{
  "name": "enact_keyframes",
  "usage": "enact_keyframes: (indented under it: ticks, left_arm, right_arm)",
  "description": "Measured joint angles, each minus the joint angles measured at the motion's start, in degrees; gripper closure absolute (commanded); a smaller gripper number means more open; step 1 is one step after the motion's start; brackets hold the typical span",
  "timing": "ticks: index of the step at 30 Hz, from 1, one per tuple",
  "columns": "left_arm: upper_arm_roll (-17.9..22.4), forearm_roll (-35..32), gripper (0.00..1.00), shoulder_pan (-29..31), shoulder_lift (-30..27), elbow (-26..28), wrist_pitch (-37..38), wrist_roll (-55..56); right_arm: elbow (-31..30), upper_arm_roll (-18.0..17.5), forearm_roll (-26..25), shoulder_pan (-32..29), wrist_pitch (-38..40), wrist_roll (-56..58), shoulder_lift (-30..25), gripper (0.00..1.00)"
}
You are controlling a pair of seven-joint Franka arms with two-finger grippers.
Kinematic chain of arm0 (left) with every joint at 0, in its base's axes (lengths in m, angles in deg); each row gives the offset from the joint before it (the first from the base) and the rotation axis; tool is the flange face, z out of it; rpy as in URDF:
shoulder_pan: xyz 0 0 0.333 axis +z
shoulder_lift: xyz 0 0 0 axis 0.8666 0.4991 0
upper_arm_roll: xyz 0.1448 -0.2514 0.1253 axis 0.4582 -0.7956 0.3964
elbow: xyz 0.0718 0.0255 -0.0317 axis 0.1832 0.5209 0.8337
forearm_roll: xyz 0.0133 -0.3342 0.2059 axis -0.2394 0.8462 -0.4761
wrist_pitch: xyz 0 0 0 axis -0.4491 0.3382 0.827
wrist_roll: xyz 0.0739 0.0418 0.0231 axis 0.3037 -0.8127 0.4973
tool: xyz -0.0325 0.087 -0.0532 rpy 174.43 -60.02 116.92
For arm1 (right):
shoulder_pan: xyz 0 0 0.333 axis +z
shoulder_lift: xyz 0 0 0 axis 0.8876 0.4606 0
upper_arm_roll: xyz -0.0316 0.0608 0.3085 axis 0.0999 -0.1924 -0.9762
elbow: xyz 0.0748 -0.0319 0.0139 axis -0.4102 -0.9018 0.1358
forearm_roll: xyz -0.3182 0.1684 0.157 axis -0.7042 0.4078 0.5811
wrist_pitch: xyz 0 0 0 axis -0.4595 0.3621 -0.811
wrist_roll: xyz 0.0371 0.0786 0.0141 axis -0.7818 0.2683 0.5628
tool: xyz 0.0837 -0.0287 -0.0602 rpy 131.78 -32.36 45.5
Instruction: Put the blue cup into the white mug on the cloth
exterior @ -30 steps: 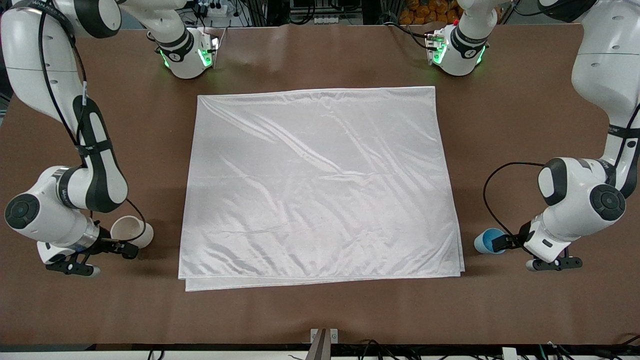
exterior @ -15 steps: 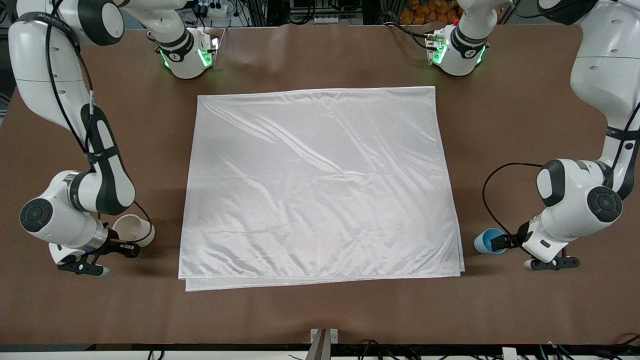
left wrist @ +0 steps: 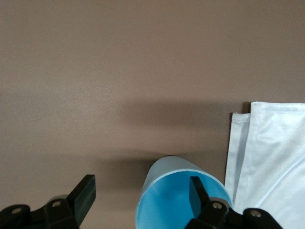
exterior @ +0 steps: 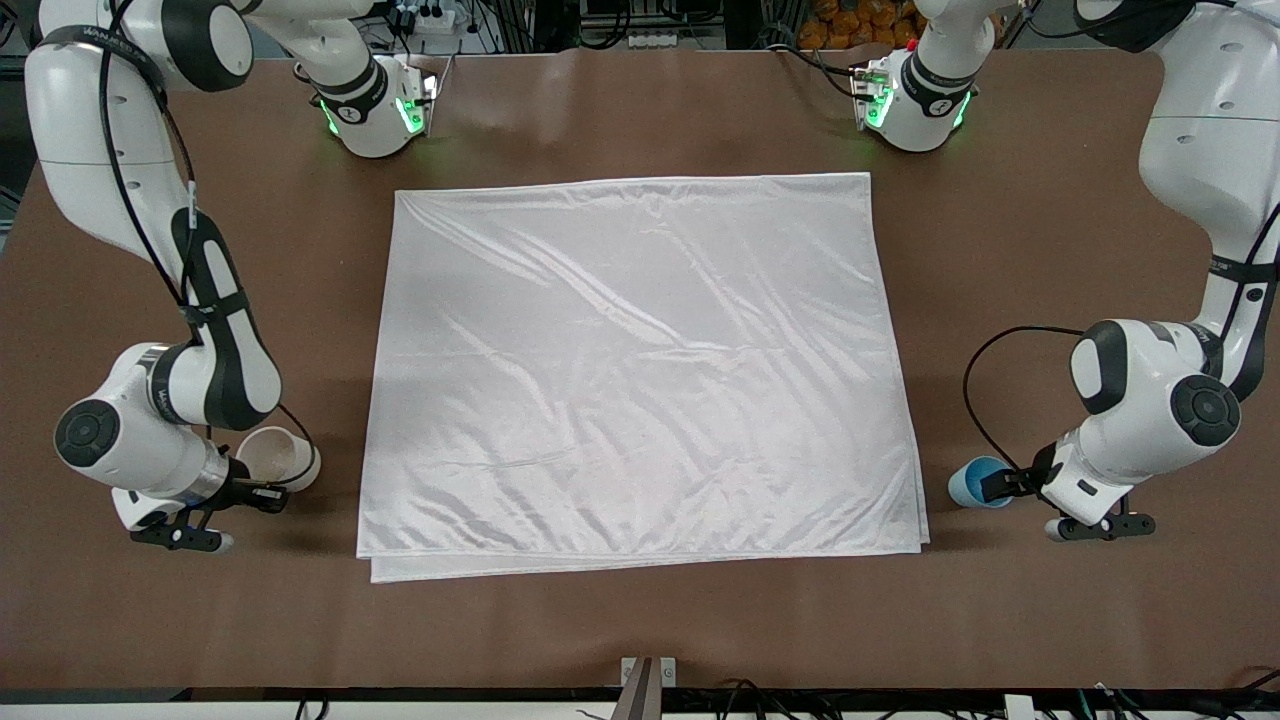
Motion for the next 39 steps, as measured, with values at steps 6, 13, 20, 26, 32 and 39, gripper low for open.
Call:
enact_keyframes:
  ticks: [6,13,20,26,32,39]
  left_arm:
    - [0.0,0.0,0.38,0.0,0.0,0.0,0.0,0.0]
    - [0.0,0.0,0.56,-0.1,0.1,0.0,0.0,0.0]
    - [0.0,0.0,0.73,-0.2,0.2,0.1,0.0,0.0]
    - [0.0,0.0,0.94,-0.3,0.2,0.1,0.0,0.0]
    - [-0.1,0.0,1.00,-0.3,0.1,0.0,0.0,0.0]
    - [-0.1,0.0,1.00,-0.4,0.1,0.0,0.0,0.0]
  right_arm:
    - [1.5,-0.3,0.1,3.4,6.0,-1.4,-2.1,1.00]
    - [2.0,-0.4,0.1,9.0,10.2,-7.4,-6.6,1.00]
    - [1.9,-0.5,0.1,14.8,10.7,-15.4,-7.9,1.00]
    - [1.5,-0.4,-0.3,21.4,10.5,-24.3,-7.8,1.00]
    - [1.5,-0.3,-1.1,26.4,9.5,-30.3,-7.7,1.00]
    - [1.3,-0.2,-1.7,31.1,5.8,-34.8,-6.9,1.00]
